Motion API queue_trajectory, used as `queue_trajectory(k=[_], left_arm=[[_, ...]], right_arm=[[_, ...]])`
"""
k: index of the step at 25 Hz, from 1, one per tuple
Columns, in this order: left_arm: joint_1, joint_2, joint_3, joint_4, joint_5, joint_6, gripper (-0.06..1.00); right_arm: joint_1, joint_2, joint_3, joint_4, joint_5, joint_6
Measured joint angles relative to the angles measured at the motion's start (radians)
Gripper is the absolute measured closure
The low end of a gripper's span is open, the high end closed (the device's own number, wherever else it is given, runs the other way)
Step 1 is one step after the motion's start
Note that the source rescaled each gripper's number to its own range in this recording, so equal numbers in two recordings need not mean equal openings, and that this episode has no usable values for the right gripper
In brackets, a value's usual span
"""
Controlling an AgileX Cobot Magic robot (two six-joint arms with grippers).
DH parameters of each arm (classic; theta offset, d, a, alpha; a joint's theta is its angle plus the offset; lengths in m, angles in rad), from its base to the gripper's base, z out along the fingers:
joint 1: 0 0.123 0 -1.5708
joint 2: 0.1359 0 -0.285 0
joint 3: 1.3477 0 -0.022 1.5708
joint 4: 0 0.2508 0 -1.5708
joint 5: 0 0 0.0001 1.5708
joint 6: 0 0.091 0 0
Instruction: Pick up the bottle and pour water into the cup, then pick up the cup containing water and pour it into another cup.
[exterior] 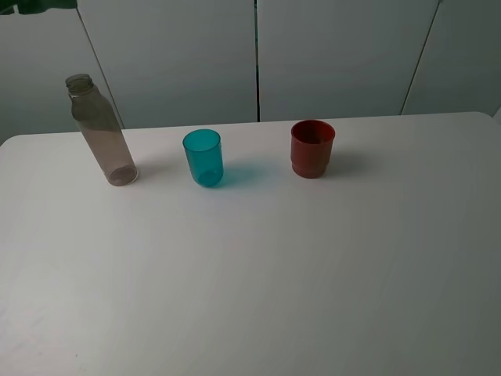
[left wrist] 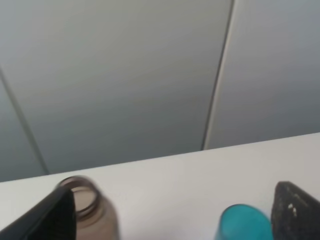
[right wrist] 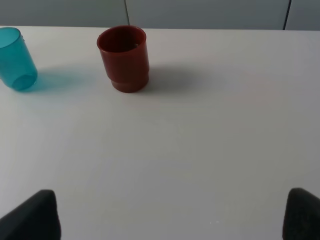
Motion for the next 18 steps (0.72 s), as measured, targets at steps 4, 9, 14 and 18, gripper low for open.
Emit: queue_trajectory(k=[4,9,14,18], left_arm=[[0.168,-0.194,0.003,0.009,0.215,0.015,-0.05],[0.281,-0.421,0.023,0.057,0.415,0.017,-0.05],[0.285,-0.606,0.088,0.017,0.522,0.017,-0.05],[0.285,-0.760,0.124,0.027,0.682,0.034,-0.05]], right_arm=[[0.000,0.000,0.000,0.000,0.000,0.000],[0.000,0.000,0.000,0.000,0.000,0.000],[0.000,0.000,0.000,0.000,0.000,0.000],[0.000,0.000,0.000,0.000,0.000,0.000]])
